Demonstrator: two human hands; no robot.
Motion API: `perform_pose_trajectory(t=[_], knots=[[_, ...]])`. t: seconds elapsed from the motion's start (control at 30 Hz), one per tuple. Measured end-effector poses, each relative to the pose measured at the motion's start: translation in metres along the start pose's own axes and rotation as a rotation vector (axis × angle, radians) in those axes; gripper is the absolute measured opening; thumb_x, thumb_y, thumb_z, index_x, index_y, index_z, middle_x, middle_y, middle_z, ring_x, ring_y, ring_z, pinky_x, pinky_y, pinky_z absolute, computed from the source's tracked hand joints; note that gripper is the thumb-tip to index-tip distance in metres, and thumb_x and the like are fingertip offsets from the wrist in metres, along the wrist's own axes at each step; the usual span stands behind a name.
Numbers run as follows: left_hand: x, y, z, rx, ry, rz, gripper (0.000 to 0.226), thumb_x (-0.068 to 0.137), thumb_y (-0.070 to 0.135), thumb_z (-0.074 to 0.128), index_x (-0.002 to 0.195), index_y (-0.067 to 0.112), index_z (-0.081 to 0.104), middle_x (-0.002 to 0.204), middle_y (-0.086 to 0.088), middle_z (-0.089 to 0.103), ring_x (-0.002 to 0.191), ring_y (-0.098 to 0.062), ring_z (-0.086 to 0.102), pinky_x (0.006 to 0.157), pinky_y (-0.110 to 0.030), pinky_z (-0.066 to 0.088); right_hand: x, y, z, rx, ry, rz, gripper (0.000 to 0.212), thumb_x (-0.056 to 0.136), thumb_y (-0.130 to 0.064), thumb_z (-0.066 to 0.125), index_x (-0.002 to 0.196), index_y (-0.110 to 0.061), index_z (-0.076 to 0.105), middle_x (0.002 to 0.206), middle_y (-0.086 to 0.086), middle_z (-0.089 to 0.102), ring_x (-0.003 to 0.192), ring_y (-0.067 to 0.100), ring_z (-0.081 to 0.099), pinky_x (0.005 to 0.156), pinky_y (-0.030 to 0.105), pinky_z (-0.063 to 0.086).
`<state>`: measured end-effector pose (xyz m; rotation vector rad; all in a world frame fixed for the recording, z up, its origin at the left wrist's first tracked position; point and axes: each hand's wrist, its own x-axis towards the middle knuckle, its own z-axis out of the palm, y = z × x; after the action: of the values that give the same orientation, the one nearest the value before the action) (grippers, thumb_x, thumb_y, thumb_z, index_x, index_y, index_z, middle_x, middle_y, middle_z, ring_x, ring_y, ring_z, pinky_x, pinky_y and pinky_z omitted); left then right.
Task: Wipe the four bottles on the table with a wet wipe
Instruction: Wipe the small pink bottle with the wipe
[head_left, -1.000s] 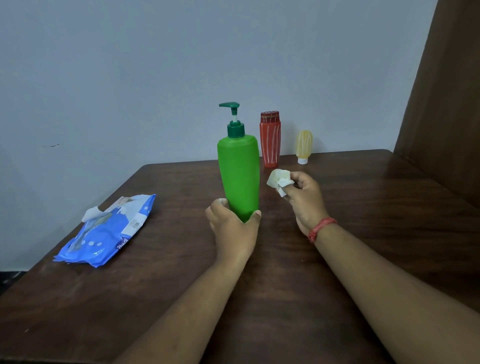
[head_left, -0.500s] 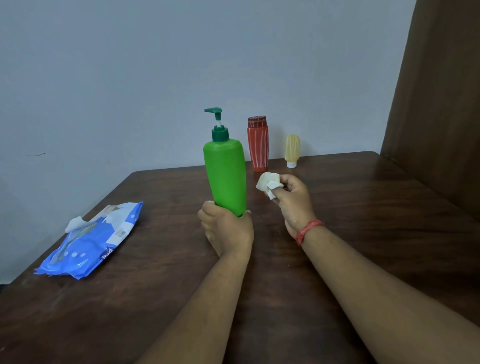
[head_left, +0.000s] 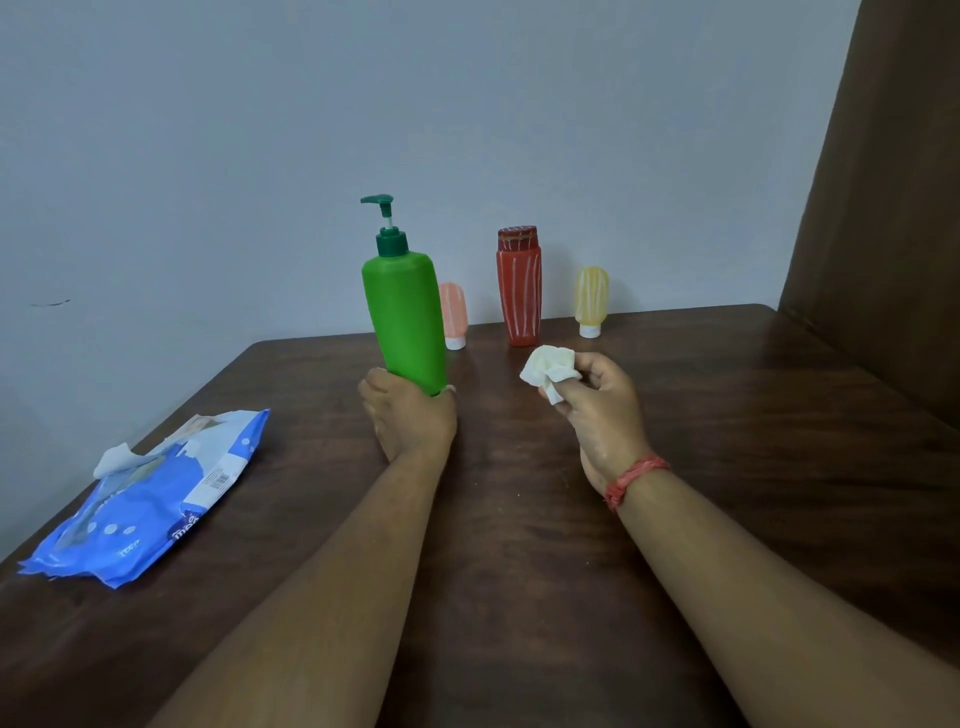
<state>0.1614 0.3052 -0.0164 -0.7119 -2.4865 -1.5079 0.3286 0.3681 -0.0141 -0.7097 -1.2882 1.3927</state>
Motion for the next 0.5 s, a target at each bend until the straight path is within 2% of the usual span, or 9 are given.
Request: perform_pose_trajectory(t=[0.13,0.27,0.5], knots=[[0.039,-0.011,0.011,0.006,0.010,-0.023,0.082,0.076,0.029,0.085,0.132,-0.003,0.034,0.138,-0.020,0.039,0.129,-0.039,0.040,0.103,-0.047,0.039,0.004,0.002,0.003,0.036,0.006,-0.001,0.011,0.090,-0.011,0.070,0.097,-0.020,0.072,0.101,0.001,0.075,0.103,0.020,0.070,0.095,0.045,0.056],[0.075,-0.020,0.022,0.004,0.009,-0.031,0.083,0.078,0.028,0.084,0.134,-0.004,0.032,0.140,-0.021,0.038,0.132,-0.038,0.038,0.107,-0.045,0.037,0.009,0.004,0.004,0.037,0.024,0.019,0.015,0.090,-0.010,0.070,0.095,-0.024,0.072,0.100,-0.005,0.075,0.103,0.016,0.070,0.094,0.041,0.057],[0.123,-0.030,0.040,0.020,0.010,-0.042,0.086,0.079,0.029,0.082,0.138,-0.005,0.030,0.142,-0.022,0.038,0.134,-0.038,0.037,0.106,-0.045,0.038,0.014,0.005,0.001,0.068,0.051,0.042,0.018,0.092,-0.008,0.068,0.103,-0.021,0.071,0.106,-0.005,0.075,0.105,0.016,0.070,0.090,0.034,0.057]])
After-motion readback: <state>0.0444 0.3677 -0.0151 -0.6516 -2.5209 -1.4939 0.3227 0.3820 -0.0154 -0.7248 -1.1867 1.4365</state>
